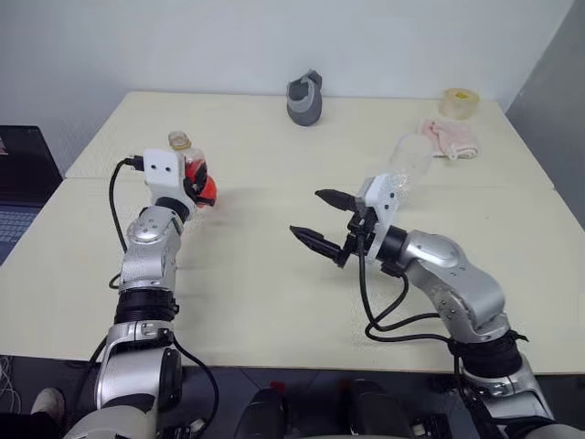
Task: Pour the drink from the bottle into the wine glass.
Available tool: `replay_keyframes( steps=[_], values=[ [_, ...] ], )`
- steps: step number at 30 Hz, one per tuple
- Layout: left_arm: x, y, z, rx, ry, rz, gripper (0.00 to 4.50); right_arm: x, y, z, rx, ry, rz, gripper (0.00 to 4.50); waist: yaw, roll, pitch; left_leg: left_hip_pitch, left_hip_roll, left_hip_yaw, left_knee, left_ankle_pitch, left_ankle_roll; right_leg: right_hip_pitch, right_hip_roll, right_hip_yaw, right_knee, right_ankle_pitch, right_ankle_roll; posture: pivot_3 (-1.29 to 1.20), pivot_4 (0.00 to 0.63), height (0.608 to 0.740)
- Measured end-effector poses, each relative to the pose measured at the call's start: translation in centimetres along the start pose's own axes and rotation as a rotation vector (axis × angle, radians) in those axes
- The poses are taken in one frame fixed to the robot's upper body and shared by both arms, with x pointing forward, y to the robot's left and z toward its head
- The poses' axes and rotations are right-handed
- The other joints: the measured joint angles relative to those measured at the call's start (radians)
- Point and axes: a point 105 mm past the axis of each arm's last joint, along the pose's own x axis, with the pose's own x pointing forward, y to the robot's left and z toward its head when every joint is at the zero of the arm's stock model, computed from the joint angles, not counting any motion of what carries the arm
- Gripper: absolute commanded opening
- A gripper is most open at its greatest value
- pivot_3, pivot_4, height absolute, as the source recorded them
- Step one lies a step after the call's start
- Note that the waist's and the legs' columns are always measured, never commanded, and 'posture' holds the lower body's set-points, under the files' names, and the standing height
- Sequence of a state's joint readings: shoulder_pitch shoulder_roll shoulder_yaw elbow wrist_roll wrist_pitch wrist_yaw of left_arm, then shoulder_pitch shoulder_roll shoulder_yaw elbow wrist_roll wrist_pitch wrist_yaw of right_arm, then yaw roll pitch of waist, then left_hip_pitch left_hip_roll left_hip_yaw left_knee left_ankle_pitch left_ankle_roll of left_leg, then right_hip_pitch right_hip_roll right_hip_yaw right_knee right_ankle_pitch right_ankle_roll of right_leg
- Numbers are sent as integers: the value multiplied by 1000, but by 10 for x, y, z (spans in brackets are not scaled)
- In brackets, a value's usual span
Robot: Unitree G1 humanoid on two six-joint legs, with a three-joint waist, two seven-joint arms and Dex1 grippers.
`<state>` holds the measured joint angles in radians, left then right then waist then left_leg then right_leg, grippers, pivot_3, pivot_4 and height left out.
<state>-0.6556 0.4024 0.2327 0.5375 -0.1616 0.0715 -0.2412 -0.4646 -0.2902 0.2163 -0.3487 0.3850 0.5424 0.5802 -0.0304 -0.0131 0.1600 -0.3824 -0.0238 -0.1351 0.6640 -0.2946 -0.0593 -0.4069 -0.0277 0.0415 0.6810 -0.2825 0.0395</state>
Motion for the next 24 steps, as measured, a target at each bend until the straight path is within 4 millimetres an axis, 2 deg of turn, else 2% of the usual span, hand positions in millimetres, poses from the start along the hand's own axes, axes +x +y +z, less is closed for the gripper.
replay_keyframes(
  steps=[3, 5, 16, 21, 24],
  values=[
    [0, -9, -18, -60, 31, -7, 1024, 2, 1, 0, -4, -6, 0, 4463, 0, 0, 0, 0, -1, 0, 1, 0, 0, 0, -1, 0, 0, 0, 0, 0, 150, 740],
    [-1, -12, -20, -64, 15, -12, 1024, 2, 1, 1, -6, -7, -1, 4463, -2, 0, 0, 0, -1, 0, 0, 0, 0, 0, -1, 0, 0, 0, 0, 0, 150, 740],
    [-5, -3, -32, -35, 36, 25, 4485, 1, 1, -1, -3, -9, -25, 4500, -3, -1, 0, 1, -1, 0, 0, 0, 0, 0, 0, 0, 1, 0, 0, 0, 150, 740],
    [-13, 1, -29, -21, 42, 27, 4485, 0, 0, -2, 0, -7, -33, 4500, -5, -1, 0, 1, 0, 0, 0, 0, 0, 0, 0, 0, 1, 0, 0, 0, 150, 740],
    [-28, -1, -30, -28, 56, 12, 4485, -1, 1, -3, 3, -7, -41, 4500, -6, -1, 0, 1, 1, 0, 0, 0, 0, 0, -1, 1, 1, 0, 0, 0, 150, 740]
  ],
)
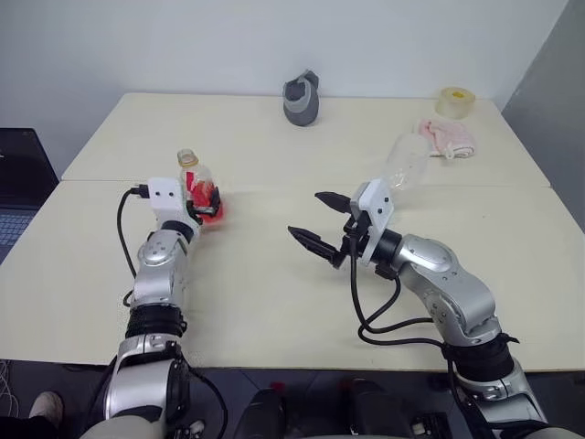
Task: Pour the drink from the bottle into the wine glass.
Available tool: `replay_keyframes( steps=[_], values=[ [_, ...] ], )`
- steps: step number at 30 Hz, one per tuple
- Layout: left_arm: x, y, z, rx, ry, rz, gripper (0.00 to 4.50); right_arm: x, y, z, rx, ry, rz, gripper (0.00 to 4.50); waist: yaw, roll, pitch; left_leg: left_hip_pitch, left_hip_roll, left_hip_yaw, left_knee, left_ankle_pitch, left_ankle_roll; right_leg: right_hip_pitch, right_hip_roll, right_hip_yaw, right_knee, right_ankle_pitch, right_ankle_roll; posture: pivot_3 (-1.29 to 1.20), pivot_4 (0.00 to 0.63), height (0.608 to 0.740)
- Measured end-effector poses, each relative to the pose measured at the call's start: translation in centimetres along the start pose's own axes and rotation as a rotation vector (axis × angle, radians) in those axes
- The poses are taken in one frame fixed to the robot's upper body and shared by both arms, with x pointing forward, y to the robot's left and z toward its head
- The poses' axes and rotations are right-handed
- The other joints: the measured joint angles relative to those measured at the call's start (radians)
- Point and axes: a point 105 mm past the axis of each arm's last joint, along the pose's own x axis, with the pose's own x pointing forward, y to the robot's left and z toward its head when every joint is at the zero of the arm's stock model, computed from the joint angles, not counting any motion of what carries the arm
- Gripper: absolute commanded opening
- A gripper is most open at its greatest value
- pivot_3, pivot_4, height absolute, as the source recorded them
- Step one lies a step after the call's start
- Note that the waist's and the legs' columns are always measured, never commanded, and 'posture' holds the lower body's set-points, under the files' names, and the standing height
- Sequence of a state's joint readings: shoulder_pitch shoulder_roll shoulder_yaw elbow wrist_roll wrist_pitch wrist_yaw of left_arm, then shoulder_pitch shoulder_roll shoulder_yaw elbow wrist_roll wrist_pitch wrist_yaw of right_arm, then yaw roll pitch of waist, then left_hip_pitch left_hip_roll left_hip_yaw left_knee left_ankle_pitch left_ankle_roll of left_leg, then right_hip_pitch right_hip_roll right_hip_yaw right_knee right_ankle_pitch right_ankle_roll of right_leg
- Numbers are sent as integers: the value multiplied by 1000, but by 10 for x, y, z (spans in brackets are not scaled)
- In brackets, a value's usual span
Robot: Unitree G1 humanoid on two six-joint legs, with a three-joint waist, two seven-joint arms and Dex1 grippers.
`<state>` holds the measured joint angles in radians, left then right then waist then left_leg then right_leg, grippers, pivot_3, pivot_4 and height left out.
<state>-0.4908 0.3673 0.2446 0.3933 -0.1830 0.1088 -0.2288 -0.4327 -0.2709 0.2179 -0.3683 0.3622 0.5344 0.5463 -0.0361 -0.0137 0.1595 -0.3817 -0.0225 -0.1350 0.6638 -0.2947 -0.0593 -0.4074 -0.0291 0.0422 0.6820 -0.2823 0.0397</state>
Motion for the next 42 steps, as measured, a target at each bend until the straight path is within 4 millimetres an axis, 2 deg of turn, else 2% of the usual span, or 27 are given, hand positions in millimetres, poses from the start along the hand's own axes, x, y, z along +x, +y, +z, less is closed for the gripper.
replay_keyframes(
  steps=[8, 10, 14, 16, 17, 22, 25, 28, 31, 38, 42],
  values=[
    [-42, -10, 3, -23, 49, -55, 4485, -8, 2, -9, 3, 25, -13, 4500, 3, 0, 0, 0, 0, 0, 0, 0, 0, 1, -1, 0, 0, 0, 0, 0, 150, 740],
    [-58, -12, 1, -22, 81, -73, 4485, -13, 2, -14, 5, 43, -29, 4500, 2, 0, 0, 1, 0, 1, 0, 0, 0, 1, -1, 1, 0, 0, 0, 0, 150, 740],
    [-93, -22, -11, -27, 186, -160, 4485, -34, -18, -32, -38, 137, -161, 4500, 4, 0, 0, 1, 1, 1, -1, 0, 1, 1, -1, 1, 0, 0, 0, 0, 150, 740],
    [-103, -30, -8, -22, 198, -216, 4485, -40, -26, -37, -43, 155, -220, 4500, 5, 0, 0, 1, 0, 1, -1, -1, 2, 2, 0, 0, 0, 0, 0, 0, 150, 740],
    [-107, -35, -4, -18, 196, -252, 4485, -42, -29, -37, -44, 156, -244, 4500, 6, 0, 0, 1, 0, 1, -1, -1, 2, 2, 1, 0, 0, 0, 0, 0, 150, 740],
    [-132, -92, 21, -59, 157, -655, 4485, -62, -58, -55, -18, 216, -433, 4500, 5, 0, 0, 2, 0, 4, -1, -1, 1, 3, 1, 1, -1, 0, 0, 0, 150, 740],
    [-144, -112, 33, -75, 146, -838, 4485, -69, -71, -67, 31, 234, -531, 4500, 2, 1, 0, 2, 0, 5, -1, -1, 2, 3, 5, 1, 0, 0, 0, 0, 150, 740],
    [-149, -122, 43, -67, 132, -961, 4485, -73, -82, -83, 102, 256, -609, 4500, 1, 2, 1, 3, 1, 5, -2, -1, 2, 3, 6, 2, 0, 0, -1, 0, 150, 740],
    [-143, -126, 51, -57, 109, -1003, 4485, -72, -91, -92, 114, 270, -635, 4500, 1, 2, 1, 3, 0, 7, -2, -1, 2, 3, 6, 3, 0, 0, -1, 0, 150, 740],
    [-134, -132, 51, -56, 105, -1042, 4485, -70, -127, -82, 83, 202, -738, 4500, 1, 2, 1, 3, 1, 8, -2, -1, 2, 2, 6, 2, 0, 0, -1, 0, 150, 740],
    [-128, -129, 49, -30, 97, -1036, 4485, -69, -135, -86, 98, 196, -765, 4500, 1, 2, 1, 3, 0, 8, -2, -1, 2, 2, 6, 2, 0, 0, -1, 0, 150, 740]
  ],
)
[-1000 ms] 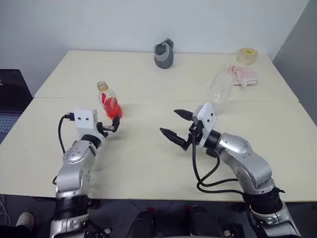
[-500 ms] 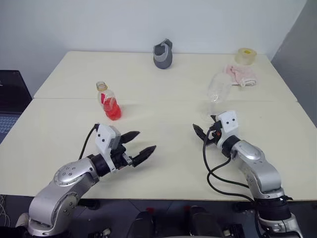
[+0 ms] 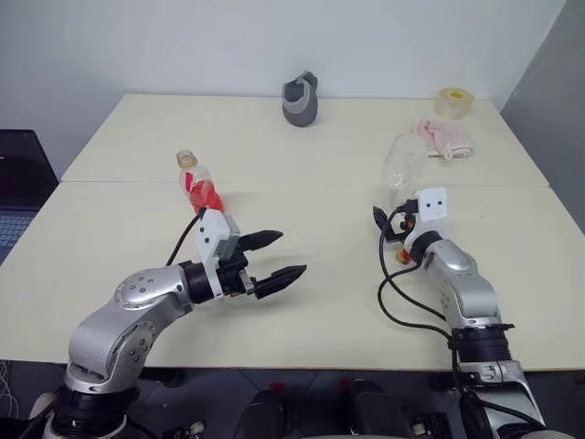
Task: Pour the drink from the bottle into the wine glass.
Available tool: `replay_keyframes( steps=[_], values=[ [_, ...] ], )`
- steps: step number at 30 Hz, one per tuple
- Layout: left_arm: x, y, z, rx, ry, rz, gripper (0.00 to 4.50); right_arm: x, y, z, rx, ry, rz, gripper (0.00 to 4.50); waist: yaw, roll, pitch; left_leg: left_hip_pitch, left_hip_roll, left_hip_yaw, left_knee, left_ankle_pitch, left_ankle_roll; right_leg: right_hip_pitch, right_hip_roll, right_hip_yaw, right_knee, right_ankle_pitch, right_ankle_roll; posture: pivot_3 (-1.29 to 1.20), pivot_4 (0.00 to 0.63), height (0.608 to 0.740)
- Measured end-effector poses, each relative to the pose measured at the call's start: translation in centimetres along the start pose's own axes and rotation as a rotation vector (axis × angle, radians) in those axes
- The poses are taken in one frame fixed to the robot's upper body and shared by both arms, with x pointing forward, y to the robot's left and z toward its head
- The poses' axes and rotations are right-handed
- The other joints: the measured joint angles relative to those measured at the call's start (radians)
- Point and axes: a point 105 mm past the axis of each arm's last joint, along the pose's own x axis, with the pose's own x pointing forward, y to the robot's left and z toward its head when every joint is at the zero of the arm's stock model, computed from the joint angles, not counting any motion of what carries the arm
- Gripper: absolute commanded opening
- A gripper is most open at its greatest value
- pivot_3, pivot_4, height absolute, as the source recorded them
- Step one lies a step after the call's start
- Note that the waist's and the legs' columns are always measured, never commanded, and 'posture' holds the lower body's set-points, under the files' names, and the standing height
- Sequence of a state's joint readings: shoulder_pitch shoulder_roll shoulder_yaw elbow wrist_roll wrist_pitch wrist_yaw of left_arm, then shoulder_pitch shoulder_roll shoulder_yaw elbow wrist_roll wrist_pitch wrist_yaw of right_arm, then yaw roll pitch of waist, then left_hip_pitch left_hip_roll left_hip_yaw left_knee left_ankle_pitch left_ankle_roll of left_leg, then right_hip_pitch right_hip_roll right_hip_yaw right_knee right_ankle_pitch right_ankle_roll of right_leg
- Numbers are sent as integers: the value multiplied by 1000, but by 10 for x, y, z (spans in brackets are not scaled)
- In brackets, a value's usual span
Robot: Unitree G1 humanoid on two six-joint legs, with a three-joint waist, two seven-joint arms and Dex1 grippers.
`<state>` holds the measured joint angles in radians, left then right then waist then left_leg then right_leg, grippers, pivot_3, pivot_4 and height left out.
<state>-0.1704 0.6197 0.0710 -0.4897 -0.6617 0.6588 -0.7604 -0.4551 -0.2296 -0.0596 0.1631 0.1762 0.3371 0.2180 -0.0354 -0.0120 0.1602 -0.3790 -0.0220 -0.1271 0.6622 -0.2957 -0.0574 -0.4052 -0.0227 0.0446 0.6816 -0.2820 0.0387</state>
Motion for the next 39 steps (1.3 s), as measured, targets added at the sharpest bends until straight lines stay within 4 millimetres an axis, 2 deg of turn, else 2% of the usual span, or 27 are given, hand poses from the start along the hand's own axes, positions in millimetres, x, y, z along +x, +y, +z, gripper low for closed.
replay_keyframes(
  steps=[7, 12, 15, 26, 28, 31, 35, 39],
  values=[
    [0, 3, 1, 5, -5, -5, 4485, 16, 1, 2, 13, -17, 2, 4500, -7, 0, 0, 0, 0, 0, 0, 0, 0, 0, 0, 0, 0, 0, 0, 0, 150, 740],
    [0, 3, 0, 2, -4, -4, 4485, 25, -2, -5, 22, -3, -5, 4500, -10, 0, 0, 0, 0, 0, 0, 0, 0, 0, 0, 0, 0, 0, 0, 0, 150, 740],
    [-1, 4, 0, 6, 2, -6, 4500, 28, -6, -1, 32, -18, -15, 3949, -12, 0, 0, 0, 0, 0, 0, 0, 0, 0, 0, 0, 0, 0, 0, 0, 150, 740],
    [0, 5, 2, 12, 0, 0, 4500, 29, -6, -1, 38, -43, -6, 188, -14, 0, 0, 0, 0, 0, 0, 0, 0, 0, 0, 0, 0, 0, 0, 0, 150, 740],
    [0, 5, 2, 10, 0, 3, 4500, 29, -5, 0, 36, -46, 10, 81, -16, 0, 0, 0, 0, 0, 0, 0, 0, 0, 0, 0, 0, 0, 0, 0, 150, 740],
    [-4, 5, -6, -11, 9, 35, 4500, 30, 11, 2, 14, -44, 87, 81, -21, 1, 1, 0, 1, 0, 0, 0, 0, -1, 0, 1, 0, 0, 0, 0, 150, 740],
    [-16, 2, -23, -54, 38, 105, 4500, 30, 53, 20, -36, -80, 263, 81, -32, 2, 1, 0, 2, -3, -1, 0, 0, -2, 0, 2, 1, 0, 0, 0, 150, 740],
    [-38, 7, -33, -60, 52, 253, 4500, 28, 92, 40, -58, -113, 414, 81, -26, 2, 1, 0, 4, -5, -1, 0, 0, -2, 0, 1, 1, 0, 0, 0, 150, 740]
  ],
)
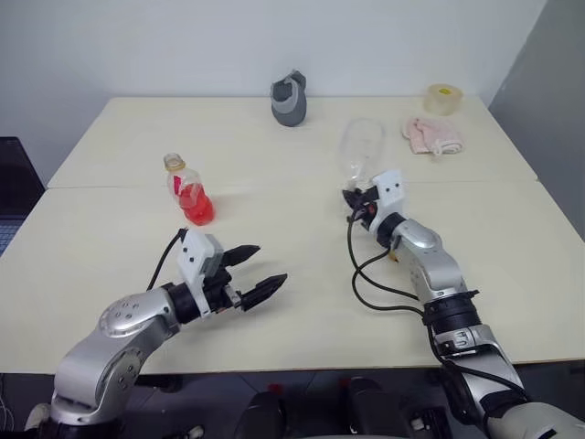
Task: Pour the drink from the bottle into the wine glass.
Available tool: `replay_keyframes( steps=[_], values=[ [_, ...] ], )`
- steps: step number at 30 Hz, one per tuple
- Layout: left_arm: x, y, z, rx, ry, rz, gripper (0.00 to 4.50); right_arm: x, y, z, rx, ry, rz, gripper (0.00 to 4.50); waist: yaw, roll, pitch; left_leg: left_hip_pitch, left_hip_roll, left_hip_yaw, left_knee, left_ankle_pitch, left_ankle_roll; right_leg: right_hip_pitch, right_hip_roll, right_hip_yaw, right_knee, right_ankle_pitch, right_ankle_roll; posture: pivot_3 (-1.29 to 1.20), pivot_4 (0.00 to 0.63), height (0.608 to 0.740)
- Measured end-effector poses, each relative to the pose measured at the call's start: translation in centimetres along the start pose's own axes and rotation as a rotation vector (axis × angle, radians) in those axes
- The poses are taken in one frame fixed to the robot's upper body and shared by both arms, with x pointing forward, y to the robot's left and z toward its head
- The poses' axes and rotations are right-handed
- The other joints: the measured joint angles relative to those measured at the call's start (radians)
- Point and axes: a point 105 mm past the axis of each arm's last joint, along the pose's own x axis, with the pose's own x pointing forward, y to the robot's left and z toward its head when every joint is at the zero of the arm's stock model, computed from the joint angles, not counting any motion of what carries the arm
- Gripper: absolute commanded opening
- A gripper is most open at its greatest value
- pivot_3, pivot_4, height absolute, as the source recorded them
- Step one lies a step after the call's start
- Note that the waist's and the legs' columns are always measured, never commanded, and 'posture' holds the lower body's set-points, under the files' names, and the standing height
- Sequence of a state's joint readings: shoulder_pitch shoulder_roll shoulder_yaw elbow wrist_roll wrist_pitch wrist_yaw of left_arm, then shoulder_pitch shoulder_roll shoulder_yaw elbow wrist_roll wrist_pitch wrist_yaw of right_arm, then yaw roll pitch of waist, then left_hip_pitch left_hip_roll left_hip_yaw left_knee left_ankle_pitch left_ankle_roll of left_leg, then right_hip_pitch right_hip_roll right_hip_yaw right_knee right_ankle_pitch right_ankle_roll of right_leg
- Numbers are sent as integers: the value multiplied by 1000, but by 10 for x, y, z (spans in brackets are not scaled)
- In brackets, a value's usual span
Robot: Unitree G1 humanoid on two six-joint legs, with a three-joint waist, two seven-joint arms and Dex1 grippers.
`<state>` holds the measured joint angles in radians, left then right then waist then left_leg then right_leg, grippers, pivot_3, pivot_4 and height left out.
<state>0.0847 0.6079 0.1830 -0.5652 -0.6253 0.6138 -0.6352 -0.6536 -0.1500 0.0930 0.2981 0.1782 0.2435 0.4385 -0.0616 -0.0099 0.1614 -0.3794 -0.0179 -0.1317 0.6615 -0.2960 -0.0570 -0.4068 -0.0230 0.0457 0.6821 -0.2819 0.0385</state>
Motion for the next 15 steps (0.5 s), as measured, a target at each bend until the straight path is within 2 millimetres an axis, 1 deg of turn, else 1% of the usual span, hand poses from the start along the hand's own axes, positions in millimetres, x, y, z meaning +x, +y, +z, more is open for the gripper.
replay_keyframes(
  steps=[1, 4, 8, 11, 13, 15],
  values=[
    [-5, 4, -3, -5, 4, 44, 4500, 3, 8, 3, -1, -1, 30, 81, 3, 0, 0, 0, 0, 0, 0, 0, 0, 0, 0, 0, 0, 0, 0, 0, 150, 740],
    [-29, 14, -17, -30, 29, 201, 4500, 14, 36, 5, 5, 14, 141, 81, 3, 0, 0, 0, 2, 0, 0, 0, 0, 0, 0, 0, -1, 0, 0, 0, 150, 740],
    [-48, 24, -18, -3, 4, 360, 4500, 25, 57, -1, 8, 44, 219, 81, 18, 0, 0, 0, 2, 1, 0, 0, 0, 1, 0, -2, -1, 0, 0, 0, 150, 740],
    [-58, 26, -23, -10, 1, 438, 4500, 30, 60, -9, 0, 67, 222, 81, 23, 0, 0, 0, 1, 2, 0, 0, 0, 1, -1, -1, -1, 0, 0, 0, 150, 740],
    [-59, 23, -27, -33, 2, 450, 4500, 32, 61, -18, 7, 82, 222, 81, 23, 0, 0, 0, 0, 2, 0, 0, 0, 1, -1, -2, -1, 0, 0, 0, 150, 740],
    [-56, 20, -27, -41, -8, 446, 4500, 32, 60, -28, 4, 108, 216, 81, 23, 0, 0, 0, -3, 2, 0, 0, 0, 1, 0, -2, -1, 0, -1, 0, 150, 740]
  ],
)
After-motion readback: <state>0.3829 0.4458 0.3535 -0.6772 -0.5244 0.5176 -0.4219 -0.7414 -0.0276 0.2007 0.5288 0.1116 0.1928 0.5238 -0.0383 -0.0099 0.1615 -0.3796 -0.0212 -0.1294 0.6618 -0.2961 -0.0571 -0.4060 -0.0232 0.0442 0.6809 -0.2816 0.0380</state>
